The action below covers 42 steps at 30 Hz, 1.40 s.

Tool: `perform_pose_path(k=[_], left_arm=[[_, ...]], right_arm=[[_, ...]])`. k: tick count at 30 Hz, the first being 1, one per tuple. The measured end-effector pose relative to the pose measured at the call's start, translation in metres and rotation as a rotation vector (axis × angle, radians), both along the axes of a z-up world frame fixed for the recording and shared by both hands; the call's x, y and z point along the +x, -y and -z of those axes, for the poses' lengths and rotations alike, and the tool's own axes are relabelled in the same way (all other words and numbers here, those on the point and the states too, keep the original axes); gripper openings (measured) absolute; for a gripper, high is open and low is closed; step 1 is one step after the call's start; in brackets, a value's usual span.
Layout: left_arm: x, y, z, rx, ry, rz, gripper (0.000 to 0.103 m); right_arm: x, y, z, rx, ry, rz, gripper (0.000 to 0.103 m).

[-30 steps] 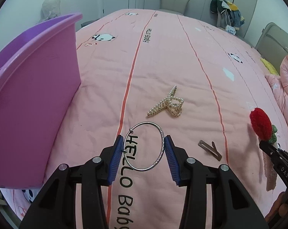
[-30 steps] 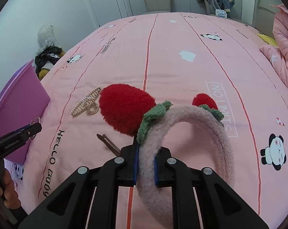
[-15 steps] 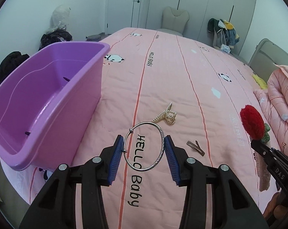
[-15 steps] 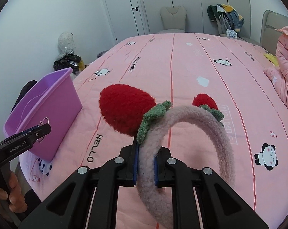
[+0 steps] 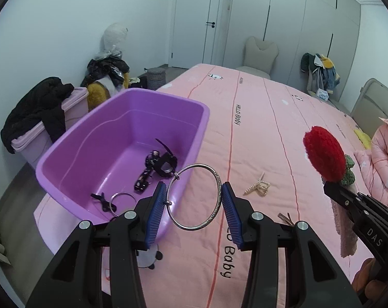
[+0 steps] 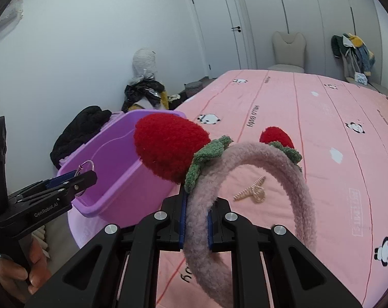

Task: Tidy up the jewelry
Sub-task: 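Carry the bangle and headband over the purple tub with both tools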

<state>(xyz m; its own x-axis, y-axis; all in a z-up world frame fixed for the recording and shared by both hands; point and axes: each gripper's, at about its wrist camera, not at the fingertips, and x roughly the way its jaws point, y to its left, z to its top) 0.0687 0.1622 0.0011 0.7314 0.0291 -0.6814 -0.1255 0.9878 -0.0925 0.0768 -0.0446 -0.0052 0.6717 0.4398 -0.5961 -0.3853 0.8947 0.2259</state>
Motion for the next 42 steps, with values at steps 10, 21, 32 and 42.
perform_pose_path(k=[10, 21, 32, 42], left_arm=[[0.009, -0.069, -0.038, 0.026, 0.027, -0.124, 0.043], [0.035, -0.135, -0.033, -0.025, -0.010, -0.238, 0.043], [0.072, -0.164, 0.008, -0.085, -0.157, -0.292, 0.044], [0.092, -0.176, 0.047, -0.099, -0.325, -0.325, 0.044]], right_arm=[[0.034, -0.107, -0.039, 0.036, 0.007, -0.196, 0.012], [0.094, -0.207, -0.059, -0.001, -0.013, -0.345, 0.012], [0.149, -0.267, -0.022, -0.080, -0.163, -0.412, 0.012], [0.176, -0.298, 0.016, -0.153, -0.308, -0.417, 0.013]])
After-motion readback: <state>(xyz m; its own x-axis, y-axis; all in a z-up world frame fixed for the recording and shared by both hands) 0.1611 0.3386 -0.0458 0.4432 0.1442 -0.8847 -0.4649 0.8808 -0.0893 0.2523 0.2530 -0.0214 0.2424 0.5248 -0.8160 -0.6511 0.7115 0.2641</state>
